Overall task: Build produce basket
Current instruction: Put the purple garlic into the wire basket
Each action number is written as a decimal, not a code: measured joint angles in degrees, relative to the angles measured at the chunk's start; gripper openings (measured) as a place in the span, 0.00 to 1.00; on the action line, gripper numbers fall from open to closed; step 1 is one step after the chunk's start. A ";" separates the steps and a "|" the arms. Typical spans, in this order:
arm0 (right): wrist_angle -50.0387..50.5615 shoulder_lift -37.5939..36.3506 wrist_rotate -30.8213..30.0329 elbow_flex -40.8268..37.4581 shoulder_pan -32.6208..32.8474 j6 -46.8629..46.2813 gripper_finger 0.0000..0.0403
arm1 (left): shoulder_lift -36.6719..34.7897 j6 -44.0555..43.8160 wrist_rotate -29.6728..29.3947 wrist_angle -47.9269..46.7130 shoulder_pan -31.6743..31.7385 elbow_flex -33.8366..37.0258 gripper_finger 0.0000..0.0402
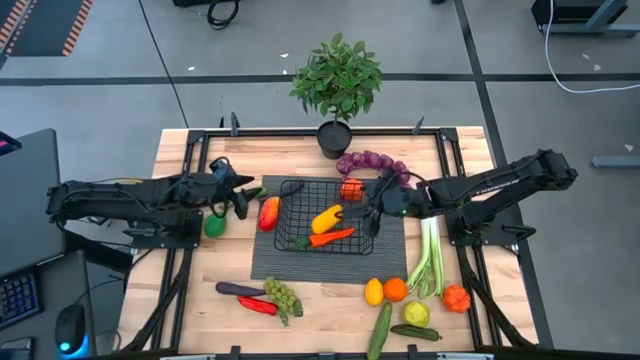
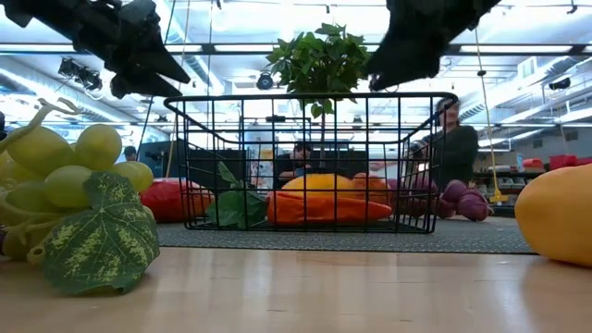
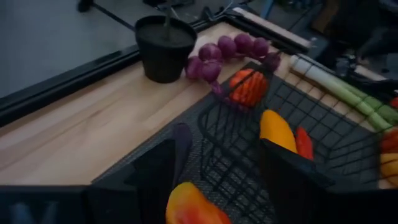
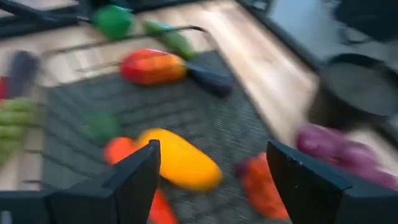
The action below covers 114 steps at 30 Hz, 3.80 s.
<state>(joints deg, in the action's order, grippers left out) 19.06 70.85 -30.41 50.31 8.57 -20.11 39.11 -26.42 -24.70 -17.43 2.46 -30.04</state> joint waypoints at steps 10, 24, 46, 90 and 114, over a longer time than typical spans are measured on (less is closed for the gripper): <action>24.38 -1.05 -5.79 0.02 -8.95 -19.75 0.75 | 8.97 -1.63 -0.14 -0.45 -1.34 0.04 0.58; 29.99 -1.55 0.17 0.02 -28.14 -12.43 0.77 | 11.85 1.89 -0.11 -0.39 -4.99 0.04 0.58; 25.15 15.24 11.13 -0.05 -38.15 6.86 0.98 | 11.85 0.46 -0.49 0.89 -6.01 0.04 0.58; 32.18 1.25 8.36 -0.07 -34.54 -6.85 0.50 | 11.85 3.52 -1.23 0.89 -7.13 0.04 0.58; 17.39 -11.67 6.13 -0.07 -14.81 -12.44 0.50 | 11.85 1.14 -1.86 0.87 -7.19 0.04 0.58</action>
<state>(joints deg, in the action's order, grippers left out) 36.45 59.18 -24.29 50.24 -6.24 -32.55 50.96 -25.28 -26.57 -16.56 -4.73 -30.00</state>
